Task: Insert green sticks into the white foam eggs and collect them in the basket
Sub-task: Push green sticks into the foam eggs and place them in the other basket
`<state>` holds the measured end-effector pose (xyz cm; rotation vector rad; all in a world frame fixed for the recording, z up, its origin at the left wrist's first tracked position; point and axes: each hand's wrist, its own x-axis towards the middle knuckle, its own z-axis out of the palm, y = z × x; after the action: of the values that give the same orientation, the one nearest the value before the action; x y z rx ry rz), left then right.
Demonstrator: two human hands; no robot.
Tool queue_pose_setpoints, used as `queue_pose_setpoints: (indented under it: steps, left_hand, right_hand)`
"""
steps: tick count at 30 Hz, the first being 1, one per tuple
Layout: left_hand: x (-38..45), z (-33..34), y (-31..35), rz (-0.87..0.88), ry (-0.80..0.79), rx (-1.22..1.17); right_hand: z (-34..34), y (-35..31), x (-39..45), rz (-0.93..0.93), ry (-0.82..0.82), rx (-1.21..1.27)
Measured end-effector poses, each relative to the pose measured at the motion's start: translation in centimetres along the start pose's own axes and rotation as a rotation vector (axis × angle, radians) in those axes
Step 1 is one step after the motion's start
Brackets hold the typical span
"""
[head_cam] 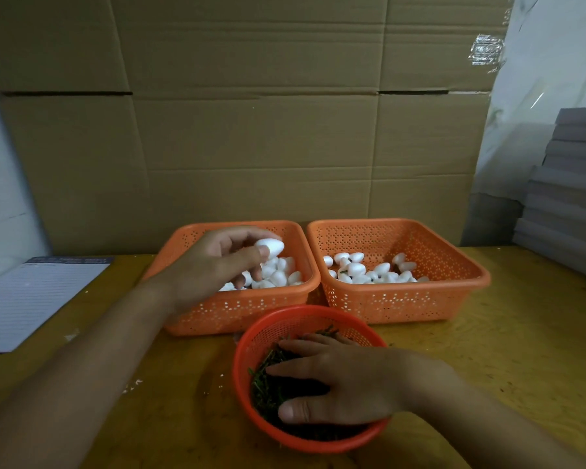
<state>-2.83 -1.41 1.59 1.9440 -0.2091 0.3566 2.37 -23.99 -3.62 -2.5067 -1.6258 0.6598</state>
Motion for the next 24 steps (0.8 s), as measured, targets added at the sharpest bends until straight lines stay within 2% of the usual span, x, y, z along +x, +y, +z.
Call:
queue_pose_setpoints:
  steps: [5, 9, 16, 19, 24]
  left_hand:
    - [-1.7, 1.4, -0.8, 0.009, 0.011, 0.116]
    - [-2.3, 2.0, -1.3, 0.002, 0.029, 0.216]
    - [-2.8, 2.3, -2.2, 0.031, -0.005, 0.369]
    - [-2.8, 2.4, -2.3, 0.019, -0.01, 0.365]
    - [-2.7, 2.3, -2.4, 0.003, -0.036, 0.364]
  right_hand:
    - [0.2, 1.0, 1.0, -0.069, 0.348, 0.072]
    - [0.7, 1.4, 1.5, -0.062, 0.499, 0.04]
    - [0.2, 1.8, 1.3, -0.006, 0.652, 0.076]
    - [-0.2, 1.6, 0.9, -0.006, 0.682, 0.1]
    - [-0.6, 2.1, 0.3, 0.068, 0.567, 0.06]
